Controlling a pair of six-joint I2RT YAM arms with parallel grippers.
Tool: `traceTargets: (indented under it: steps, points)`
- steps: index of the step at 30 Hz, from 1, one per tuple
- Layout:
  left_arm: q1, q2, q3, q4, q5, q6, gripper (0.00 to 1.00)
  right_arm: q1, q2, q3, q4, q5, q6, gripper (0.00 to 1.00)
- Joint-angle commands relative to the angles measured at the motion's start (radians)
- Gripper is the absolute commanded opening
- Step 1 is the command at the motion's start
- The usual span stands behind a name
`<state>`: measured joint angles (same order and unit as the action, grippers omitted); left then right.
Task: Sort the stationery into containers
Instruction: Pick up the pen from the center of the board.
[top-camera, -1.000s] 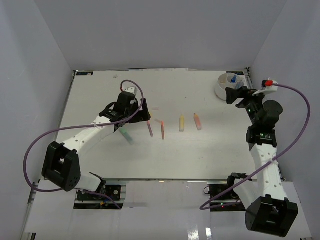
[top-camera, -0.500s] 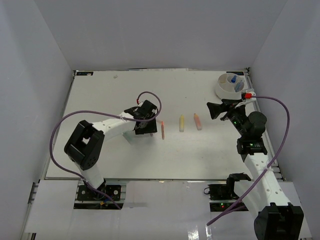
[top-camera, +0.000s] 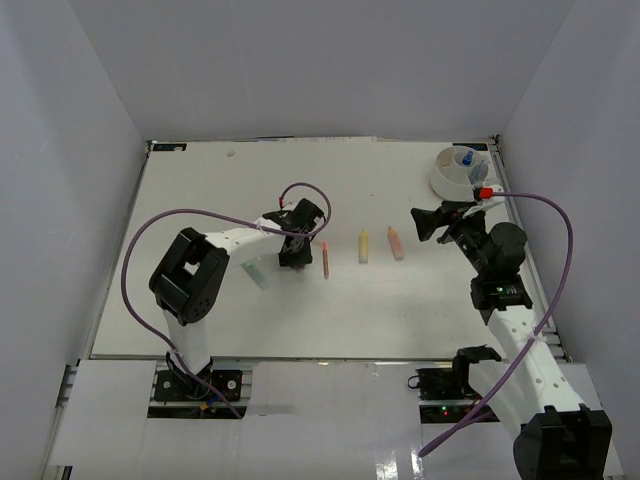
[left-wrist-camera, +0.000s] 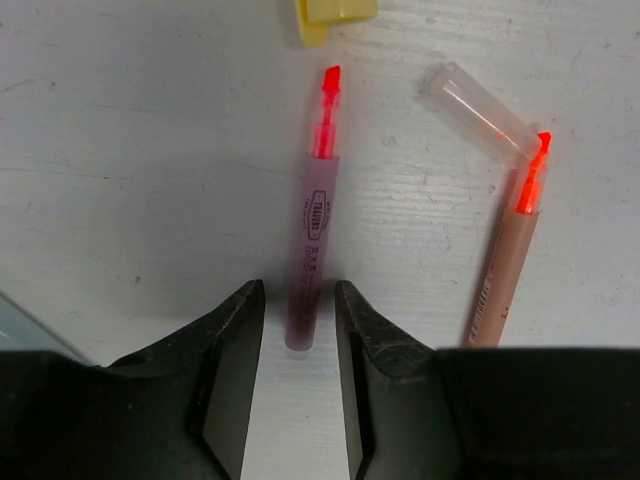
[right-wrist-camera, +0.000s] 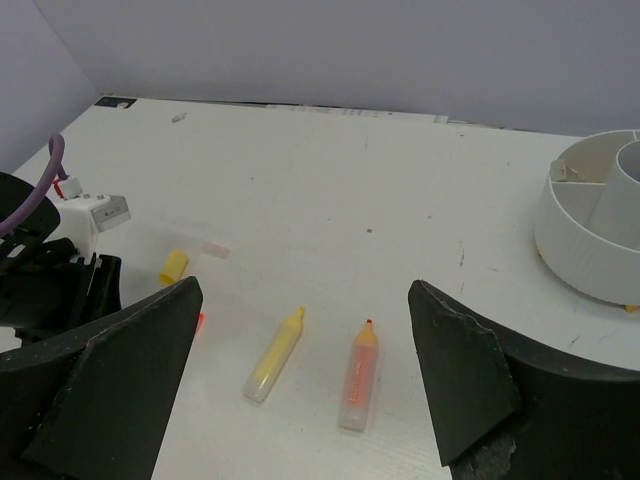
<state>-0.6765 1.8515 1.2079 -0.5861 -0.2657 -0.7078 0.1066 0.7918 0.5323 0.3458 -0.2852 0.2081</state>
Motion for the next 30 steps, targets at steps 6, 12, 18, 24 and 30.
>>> traceTargets:
  steps: [6,12,18,24,30]
  points:
    - [-0.005,-0.004,-0.001,-0.011,-0.004,-0.032,0.27,0.007,0.018,0.037,-0.011,0.009,-0.044,0.9]
    - [-0.005,-0.096,-0.057,0.017,-0.003,-0.019,0.07,0.008,0.053,0.063,-0.021,-0.107,-0.052,0.9]
    - [-0.005,-0.332,-0.166,0.222,0.063,0.168,0.05,0.096,0.132,0.156,-0.067,-0.227,-0.007,0.96]
    - [-0.003,-0.604,-0.31,0.557,0.259,0.434,0.01,0.326,0.239,0.28,-0.048,-0.192,0.076,1.0]
    - [0.0,-0.741,-0.358,0.704,0.431,0.57,0.0,0.45,0.352,0.37,-0.007,-0.158,0.135,0.9]
